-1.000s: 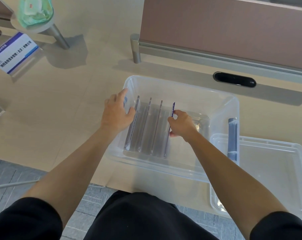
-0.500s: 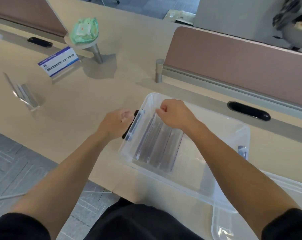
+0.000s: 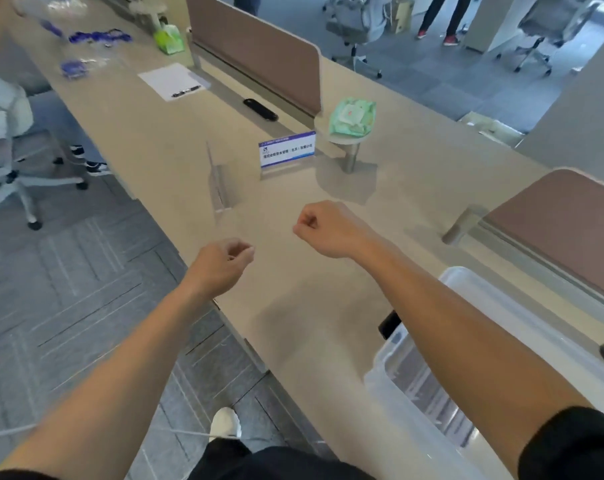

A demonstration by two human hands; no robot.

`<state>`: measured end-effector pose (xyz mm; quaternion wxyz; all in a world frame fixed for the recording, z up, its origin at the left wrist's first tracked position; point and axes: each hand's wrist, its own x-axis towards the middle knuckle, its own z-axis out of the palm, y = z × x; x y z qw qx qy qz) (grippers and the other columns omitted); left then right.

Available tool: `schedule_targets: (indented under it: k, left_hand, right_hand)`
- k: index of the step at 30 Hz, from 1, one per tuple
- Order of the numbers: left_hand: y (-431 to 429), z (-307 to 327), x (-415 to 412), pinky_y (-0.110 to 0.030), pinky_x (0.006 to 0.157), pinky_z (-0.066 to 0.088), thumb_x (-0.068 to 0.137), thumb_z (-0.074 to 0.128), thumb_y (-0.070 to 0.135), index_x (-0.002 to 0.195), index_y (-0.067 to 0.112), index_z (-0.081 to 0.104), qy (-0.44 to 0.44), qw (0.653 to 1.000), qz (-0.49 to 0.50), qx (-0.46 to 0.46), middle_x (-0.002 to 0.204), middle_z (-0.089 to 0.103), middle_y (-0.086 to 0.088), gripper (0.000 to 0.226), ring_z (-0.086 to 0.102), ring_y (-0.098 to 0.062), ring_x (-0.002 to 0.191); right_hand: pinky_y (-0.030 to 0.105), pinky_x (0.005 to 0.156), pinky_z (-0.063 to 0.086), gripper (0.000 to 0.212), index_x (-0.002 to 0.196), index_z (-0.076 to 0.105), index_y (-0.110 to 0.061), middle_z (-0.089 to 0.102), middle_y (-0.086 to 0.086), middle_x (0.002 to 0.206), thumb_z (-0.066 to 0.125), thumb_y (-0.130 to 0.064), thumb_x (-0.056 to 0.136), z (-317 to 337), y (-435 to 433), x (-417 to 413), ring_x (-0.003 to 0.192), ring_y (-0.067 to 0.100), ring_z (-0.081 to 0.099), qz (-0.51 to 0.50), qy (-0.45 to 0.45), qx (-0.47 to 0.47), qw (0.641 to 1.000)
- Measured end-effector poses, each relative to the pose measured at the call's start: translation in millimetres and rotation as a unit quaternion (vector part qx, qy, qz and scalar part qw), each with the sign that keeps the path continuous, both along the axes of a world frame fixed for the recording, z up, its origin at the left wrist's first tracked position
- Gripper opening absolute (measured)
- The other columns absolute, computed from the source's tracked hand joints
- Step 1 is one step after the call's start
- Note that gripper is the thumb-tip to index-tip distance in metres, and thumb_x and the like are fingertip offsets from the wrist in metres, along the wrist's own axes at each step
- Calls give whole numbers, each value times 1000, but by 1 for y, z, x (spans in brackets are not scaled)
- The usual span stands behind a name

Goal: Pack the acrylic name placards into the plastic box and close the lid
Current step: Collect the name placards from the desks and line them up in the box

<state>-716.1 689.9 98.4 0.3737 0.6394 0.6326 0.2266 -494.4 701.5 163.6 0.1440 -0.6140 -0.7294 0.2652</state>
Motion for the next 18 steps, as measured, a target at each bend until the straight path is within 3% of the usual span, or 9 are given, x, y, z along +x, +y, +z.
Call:
schedule_targets:
  k: [5,12,15,18]
  left_hand:
    - [46,-11,-87,-31,81,49,94,56,34,97,25,68,-84,995,44,-10,94,71,6,16,65,-14,91]
    - [120,-13,-150,-37,81,51,95,55,31,97,23,65,-141,985,89,-48,95,71,2,13,67,-22,92]
    - [154,-10,-155,-37,85,52,96,54,30,103,19,63,-152,981,100,-68,102,70,-2,15,66,-20,87]
    - [190,-15,-158,-39,87,52,95,55,30,96,24,61,-161,977,123,-70,108,67,-5,9,64,-16,84]
  right_hand:
    - [25,71,39,16,87,68,-18,58,-13,75,59,-31,93,-7,57,-79,81,14,56,-9,-28,-14,999]
    - [28,74,44,21,96,70,-17,65,-3,91,58,-34,93,-23,118,-143,91,19,61,-51,-30,-40,997]
    - [28,76,43,23,101,69,-17,68,2,102,57,-34,92,-36,145,-157,98,22,62,-79,-23,-42,996]
    - [28,78,42,23,103,67,-20,68,4,111,58,-37,91,-55,176,-165,101,22,61,-110,0,-45,993]
